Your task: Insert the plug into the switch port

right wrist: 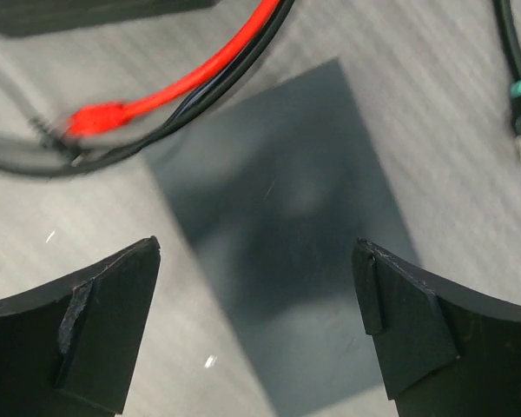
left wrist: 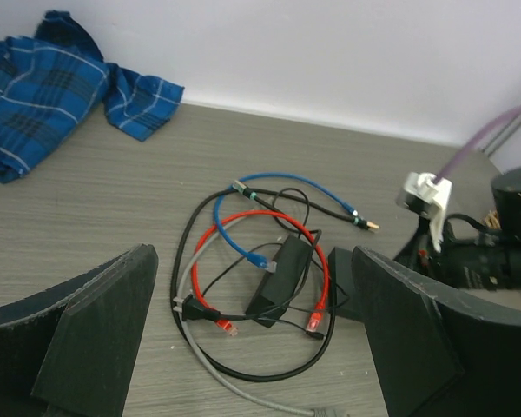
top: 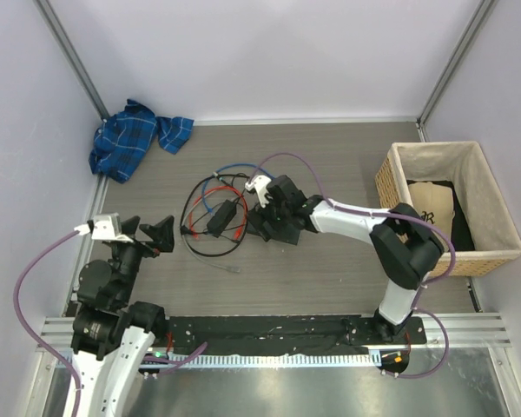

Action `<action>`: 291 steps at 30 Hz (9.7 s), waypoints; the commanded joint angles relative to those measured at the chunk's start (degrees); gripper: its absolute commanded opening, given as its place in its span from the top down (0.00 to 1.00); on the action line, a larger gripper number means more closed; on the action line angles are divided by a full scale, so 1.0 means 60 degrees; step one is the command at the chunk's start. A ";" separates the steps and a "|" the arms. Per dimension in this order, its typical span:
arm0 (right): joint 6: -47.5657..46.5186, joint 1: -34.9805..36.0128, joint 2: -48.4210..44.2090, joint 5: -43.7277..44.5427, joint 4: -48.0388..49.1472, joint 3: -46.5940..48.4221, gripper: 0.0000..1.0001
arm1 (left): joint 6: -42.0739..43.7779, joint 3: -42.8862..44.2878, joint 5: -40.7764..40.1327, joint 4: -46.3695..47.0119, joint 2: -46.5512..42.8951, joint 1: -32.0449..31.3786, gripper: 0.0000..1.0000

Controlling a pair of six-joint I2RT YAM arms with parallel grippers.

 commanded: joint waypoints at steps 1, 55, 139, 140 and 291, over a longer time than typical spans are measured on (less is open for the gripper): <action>-0.0447 -0.0062 0.0666 0.0226 0.0456 0.1051 0.00 | 0.0212 0.0263 0.0911 0.0062 0.0670 -0.0017 0.00; 0.2849 -0.1220 -0.4063 0.1296 0.2741 -0.3928 0.02 | -0.6378 0.1391 -0.1417 -0.0275 0.8991 -0.2051 0.03; 0.2996 -0.1220 -0.3683 0.0050 0.3811 -0.4441 0.04 | -0.4094 0.2651 0.1352 -0.1534 0.9606 -0.3061 0.99; 0.2996 -0.1220 -0.3668 0.0050 0.3811 -0.4441 0.04 | -0.4225 0.2535 0.1308 -0.1549 0.9679 -0.3180 0.99; 0.3611 -0.1718 -0.3800 0.0988 0.3533 -0.4720 0.04 | -0.2702 0.3164 -0.0744 -0.0802 1.4105 -0.5760 0.71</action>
